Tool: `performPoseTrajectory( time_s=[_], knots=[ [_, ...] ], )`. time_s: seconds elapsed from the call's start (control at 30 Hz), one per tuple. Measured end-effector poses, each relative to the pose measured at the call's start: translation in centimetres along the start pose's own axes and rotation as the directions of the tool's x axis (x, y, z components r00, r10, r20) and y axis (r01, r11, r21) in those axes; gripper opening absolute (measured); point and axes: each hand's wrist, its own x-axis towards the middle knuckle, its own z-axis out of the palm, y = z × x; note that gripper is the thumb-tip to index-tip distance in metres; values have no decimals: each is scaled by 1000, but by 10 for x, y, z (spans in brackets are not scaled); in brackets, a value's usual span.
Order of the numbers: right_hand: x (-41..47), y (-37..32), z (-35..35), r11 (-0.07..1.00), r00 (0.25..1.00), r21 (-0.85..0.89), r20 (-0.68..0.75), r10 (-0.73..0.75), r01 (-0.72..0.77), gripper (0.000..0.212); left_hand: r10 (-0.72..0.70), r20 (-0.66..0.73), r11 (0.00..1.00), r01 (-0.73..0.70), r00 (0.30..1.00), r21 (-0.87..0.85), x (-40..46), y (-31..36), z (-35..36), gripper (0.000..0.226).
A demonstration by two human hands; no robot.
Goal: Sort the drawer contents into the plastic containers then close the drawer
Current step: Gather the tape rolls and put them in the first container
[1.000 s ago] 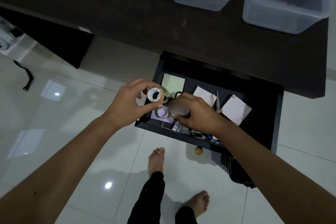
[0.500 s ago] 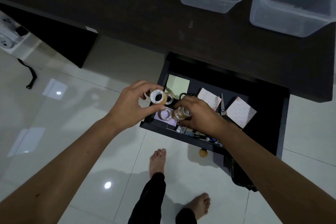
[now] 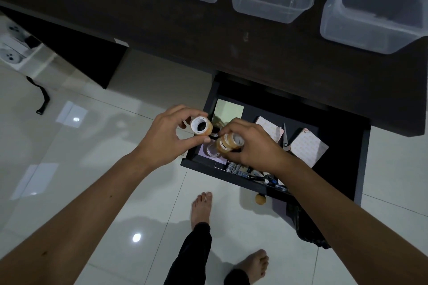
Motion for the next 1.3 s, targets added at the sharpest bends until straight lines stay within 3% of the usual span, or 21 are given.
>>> performPoseTrajectory(
  time_s=[0.33, 0.5, 0.63, 0.77, 0.9, 1.03, 1.3],
  knots=[
    [22, -7, 18, 984, 976, -164, 218, -31, 68, 52, -3, 12, 1000, 3, 1000, 20, -2, -4, -10, 50],
    [25, -6, 21, 958, 968, -252, 240, -73, 135, 50, -23, 1, 1000, 23, 1000, 7, -6, -4, -12, 50],
    [22, -4, 22, 952, 973, -266, 212, -97, 153, 47, -21, 10, 1000, 21, 1000, 16, -7, -3, -10, 50],
    [8, -2, 6, 982, 994, -166, 80, -79, 91, 42, 26, 24, 997, -27, 999, 78, -4, 2, -5, 53],
    [-11, 6, -17, 992, 999, -120, -16, -46, 44, 46, 149, 84, 951, -166, 985, 261, 4, 11, 7, 54],
    [-32, 21, -30, 995, 997, -103, -75, -7, -1, 45, 254, 185, 845, -311, 949, 435, 18, 20, 21, 50],
    [-60, 39, -29, 997, 995, -58, -85, 47, -52, 43, 170, 266, 737, -301, 949, 604, 40, 13, 35, 40]
  ],
)
